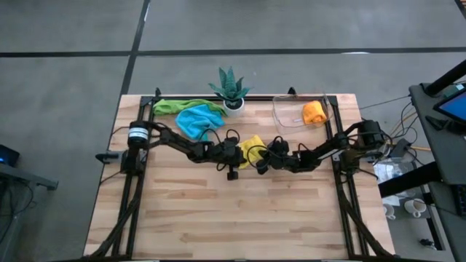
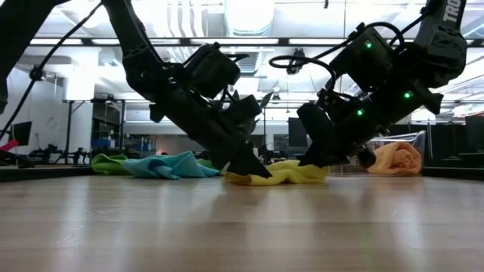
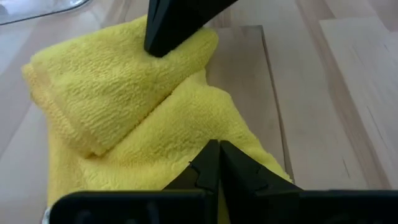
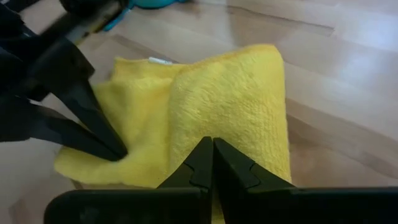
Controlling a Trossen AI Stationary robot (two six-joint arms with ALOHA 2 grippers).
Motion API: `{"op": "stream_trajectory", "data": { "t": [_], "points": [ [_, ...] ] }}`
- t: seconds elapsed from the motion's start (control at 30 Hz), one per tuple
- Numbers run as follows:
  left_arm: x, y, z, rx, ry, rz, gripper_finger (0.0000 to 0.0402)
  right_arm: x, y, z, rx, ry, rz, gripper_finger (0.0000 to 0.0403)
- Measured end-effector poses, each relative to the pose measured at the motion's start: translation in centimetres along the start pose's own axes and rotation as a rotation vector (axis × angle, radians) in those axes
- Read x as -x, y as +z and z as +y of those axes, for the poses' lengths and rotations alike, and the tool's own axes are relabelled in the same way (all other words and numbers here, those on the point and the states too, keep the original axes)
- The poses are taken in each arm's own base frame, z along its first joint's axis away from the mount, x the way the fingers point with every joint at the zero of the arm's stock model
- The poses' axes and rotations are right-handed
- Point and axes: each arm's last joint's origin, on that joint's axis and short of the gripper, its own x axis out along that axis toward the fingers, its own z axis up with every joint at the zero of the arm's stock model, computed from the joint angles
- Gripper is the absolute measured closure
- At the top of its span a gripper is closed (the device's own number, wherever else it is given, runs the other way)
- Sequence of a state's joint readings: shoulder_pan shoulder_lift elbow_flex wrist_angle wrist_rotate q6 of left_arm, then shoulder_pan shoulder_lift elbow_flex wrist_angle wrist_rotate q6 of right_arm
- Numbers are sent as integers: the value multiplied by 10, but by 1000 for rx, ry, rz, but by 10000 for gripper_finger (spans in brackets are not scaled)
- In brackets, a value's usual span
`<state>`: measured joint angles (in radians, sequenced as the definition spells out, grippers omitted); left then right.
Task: Roll microfiber towels into tight, uniform cylinder then place into a basket
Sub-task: Roll the yellow microfiber cloth
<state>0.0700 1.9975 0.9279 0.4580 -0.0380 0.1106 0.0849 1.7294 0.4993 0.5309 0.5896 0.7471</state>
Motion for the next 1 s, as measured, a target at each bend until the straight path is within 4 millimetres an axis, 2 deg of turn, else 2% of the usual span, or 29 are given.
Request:
{"op": "stream_trajectory", "data": {
  "t": [0.37,1.0],
  "points": [
    [-3,-1,0,-2,-5,24,402,2,8,6,32,15,-27,394],
    [-2,-3,-1,-29,-14,41,402,0,0,1,33,2,29,394]
  ]
}}
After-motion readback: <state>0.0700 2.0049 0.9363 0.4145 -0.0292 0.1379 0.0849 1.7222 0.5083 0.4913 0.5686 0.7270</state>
